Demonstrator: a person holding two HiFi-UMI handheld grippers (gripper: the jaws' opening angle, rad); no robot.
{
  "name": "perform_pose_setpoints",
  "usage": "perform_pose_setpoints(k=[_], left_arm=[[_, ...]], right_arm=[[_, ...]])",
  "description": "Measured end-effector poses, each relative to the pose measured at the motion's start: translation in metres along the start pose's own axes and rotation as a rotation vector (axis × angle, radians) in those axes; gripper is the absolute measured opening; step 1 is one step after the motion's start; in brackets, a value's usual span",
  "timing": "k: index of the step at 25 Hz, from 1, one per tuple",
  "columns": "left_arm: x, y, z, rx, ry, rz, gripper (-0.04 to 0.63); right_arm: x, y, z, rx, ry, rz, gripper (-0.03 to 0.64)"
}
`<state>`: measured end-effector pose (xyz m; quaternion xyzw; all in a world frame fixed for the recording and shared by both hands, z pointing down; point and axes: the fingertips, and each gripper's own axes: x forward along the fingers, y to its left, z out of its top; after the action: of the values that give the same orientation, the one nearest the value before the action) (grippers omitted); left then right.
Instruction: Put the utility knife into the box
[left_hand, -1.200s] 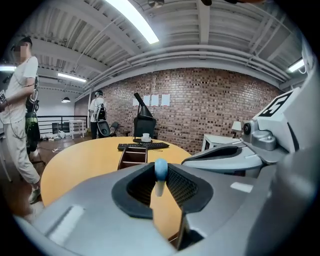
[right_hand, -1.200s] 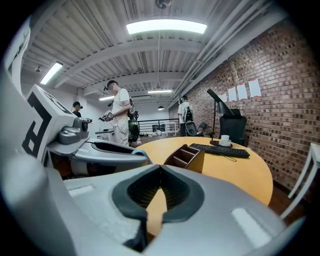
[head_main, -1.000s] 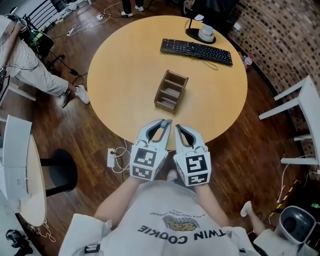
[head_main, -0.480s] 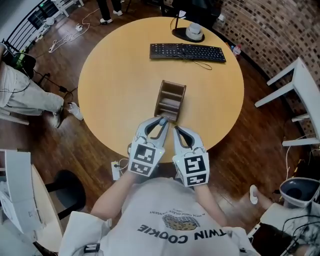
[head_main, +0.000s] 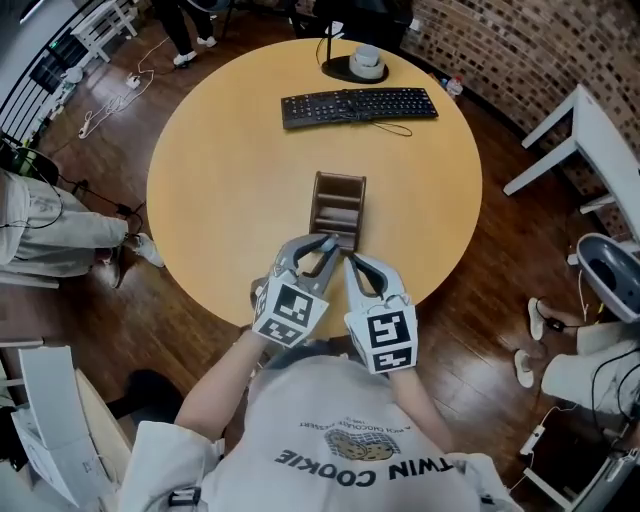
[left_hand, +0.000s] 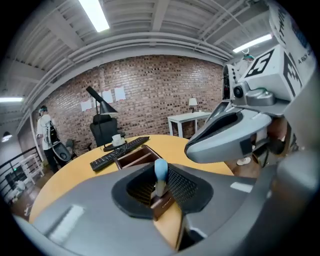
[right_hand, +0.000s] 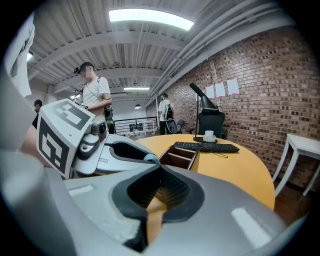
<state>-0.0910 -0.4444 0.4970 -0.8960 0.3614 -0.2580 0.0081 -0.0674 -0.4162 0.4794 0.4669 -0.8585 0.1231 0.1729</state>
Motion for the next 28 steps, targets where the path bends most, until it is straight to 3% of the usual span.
perform_pose_setpoints(k=[10, 15, 28], left_arm=[[0.024, -0.010, -0.012, 0.310, 0.052, -0.226, 0.074], [0.031, -0.016, -0.023, 0.411, 0.070, -0.285, 0.074], [0.039, -0.024, -0.040, 0.498, 0.112, -0.285, 0.098]], right_arm=[[-0.001, -0.014, -0.009, 0.061, 0.006, -0.065, 0.000], [-0.004, -0.017, -0.012, 0.068, 0.007, -0.088, 0.001], [-0.005, -0.017, -0.019, 0.088, 0.022, -0.071, 0.000]])
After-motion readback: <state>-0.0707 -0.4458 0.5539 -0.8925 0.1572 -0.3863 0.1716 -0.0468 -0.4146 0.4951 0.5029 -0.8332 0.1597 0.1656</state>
